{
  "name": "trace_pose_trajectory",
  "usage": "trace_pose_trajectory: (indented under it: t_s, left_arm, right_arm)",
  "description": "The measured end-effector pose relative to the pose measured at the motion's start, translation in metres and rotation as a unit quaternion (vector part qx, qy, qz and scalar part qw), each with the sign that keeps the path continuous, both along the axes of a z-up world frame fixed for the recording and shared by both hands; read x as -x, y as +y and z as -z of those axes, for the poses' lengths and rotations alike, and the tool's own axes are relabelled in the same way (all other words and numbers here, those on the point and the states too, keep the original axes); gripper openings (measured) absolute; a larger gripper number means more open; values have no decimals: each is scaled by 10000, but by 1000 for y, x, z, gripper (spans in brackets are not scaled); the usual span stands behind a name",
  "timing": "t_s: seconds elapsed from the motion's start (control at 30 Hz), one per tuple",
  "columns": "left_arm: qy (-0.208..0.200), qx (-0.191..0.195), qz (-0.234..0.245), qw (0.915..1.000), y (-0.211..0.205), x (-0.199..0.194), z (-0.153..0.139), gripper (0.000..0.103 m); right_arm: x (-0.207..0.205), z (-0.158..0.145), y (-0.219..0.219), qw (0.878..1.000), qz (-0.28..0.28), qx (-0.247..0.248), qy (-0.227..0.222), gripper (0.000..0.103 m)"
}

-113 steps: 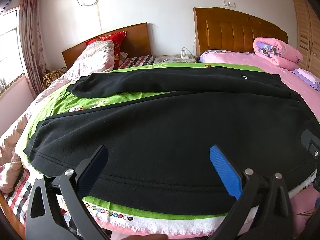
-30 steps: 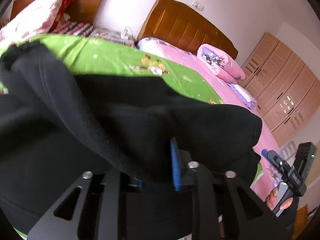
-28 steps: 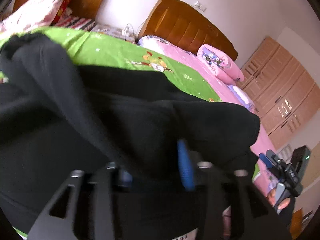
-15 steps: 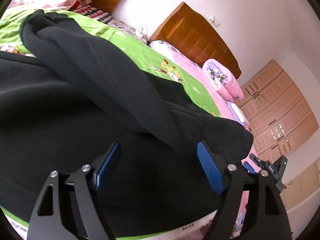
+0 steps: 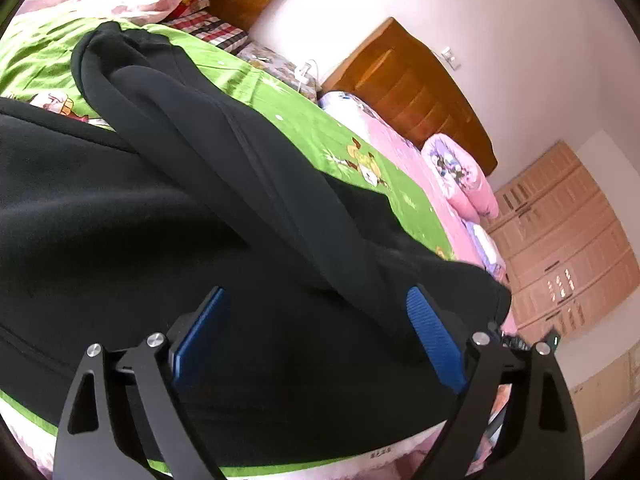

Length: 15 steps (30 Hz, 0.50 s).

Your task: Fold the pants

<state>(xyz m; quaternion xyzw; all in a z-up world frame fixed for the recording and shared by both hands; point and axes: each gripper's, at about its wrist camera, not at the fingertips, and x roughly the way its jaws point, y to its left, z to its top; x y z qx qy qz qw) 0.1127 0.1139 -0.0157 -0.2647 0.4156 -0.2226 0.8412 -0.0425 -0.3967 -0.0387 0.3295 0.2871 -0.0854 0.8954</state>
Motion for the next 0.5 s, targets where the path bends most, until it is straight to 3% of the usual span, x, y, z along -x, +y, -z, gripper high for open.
trace_pose_trajectory:
  t_s: [0.13, 0.2, 0.27, 0.3, 0.33, 0.37, 0.43, 0.5]
  left_arm:
    - [221, 16, -121, 9997, -4, -20, -7, 90]
    - [339, -95, -173, 9992, -10, -29, -8, 90]
    - [553, -446, -238, 9972, -21, -42, -6, 88]
    - [627, -650, -310, 9954, -24, -48, -5, 81]
    - [695, -756, -369, 9940, -26, -53, -4, 44]
    - [761, -849, -296, 9930, -27, -59, -4, 25]
    - [322, -848, -263, 9955, -27, -52, -20, 16]
    - [-213, -773, -399, 9960, -19, -37, -40, 16]
  right_arm:
    - [5, -7, 6, 9999, 7, 130, -113, 26]
    - [4, -7, 5, 9999, 0, 90, -138, 26]
    - [5, -8, 5, 9998, -10, 78, -169, 26]
    - [5, -9, 4, 9998, -16, 66, -190, 26]
    - [6, -9, 4, 9998, -28, 57, -208, 26]
    - [9, -11, 4, 9997, -42, 41, -243, 26]
    - [10, -17, 1, 9993, -105, -59, -352, 26]
    - [12, -24, -3, 9985, -164, -177, -486, 26]
